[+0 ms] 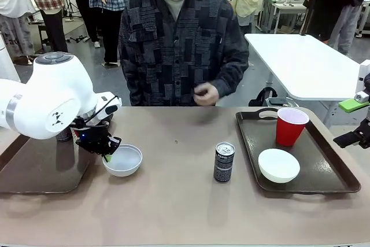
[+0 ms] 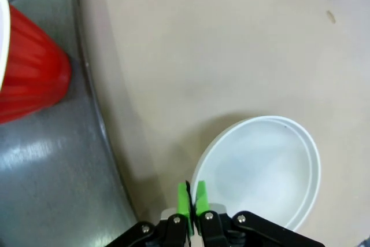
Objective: Prepare tableware on both trays.
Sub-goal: Pick up a Picnic Bowl from the table and place it on a Handle tray.
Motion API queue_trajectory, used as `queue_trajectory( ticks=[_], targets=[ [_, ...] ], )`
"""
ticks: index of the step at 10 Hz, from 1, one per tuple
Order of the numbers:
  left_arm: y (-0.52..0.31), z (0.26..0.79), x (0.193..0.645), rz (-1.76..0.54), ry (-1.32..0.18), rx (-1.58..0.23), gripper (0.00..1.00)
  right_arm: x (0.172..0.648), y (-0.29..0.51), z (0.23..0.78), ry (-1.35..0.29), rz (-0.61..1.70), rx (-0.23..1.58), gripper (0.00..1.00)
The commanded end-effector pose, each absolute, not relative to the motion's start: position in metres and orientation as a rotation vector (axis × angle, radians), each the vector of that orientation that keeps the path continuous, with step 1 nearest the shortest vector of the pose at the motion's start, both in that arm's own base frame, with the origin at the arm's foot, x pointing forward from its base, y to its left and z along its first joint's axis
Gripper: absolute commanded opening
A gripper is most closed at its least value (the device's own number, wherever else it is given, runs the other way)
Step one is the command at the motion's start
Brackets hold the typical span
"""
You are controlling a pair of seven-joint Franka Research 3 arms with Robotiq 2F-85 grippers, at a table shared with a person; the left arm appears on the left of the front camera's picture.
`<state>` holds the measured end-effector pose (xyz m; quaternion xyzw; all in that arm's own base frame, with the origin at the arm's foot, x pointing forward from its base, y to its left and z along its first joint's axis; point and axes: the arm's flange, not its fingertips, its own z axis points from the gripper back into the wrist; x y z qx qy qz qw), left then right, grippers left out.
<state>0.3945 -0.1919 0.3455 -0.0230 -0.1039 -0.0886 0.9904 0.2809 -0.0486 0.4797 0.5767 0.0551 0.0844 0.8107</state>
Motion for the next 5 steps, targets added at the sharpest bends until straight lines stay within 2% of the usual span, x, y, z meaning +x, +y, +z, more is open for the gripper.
queue_trajectory(
  ticks=[1,3,5],
  targets=[
    [-0.192,0.393,0.373,-0.136,-0.213,-0.03,0.0,0.281,-0.048,0.482,0.118,0.19,1.247,1.0],
    [-0.178,0.449,0.347,-0.155,-0.229,-0.072,0.0,0.281,-0.048,0.482,0.118,0.19,1.247,1.0],
    [-0.17,0.478,0.33,-0.168,-0.271,-0.078,0.0,0.281,-0.048,0.482,0.118,0.19,1.247,1.0]
  ],
)
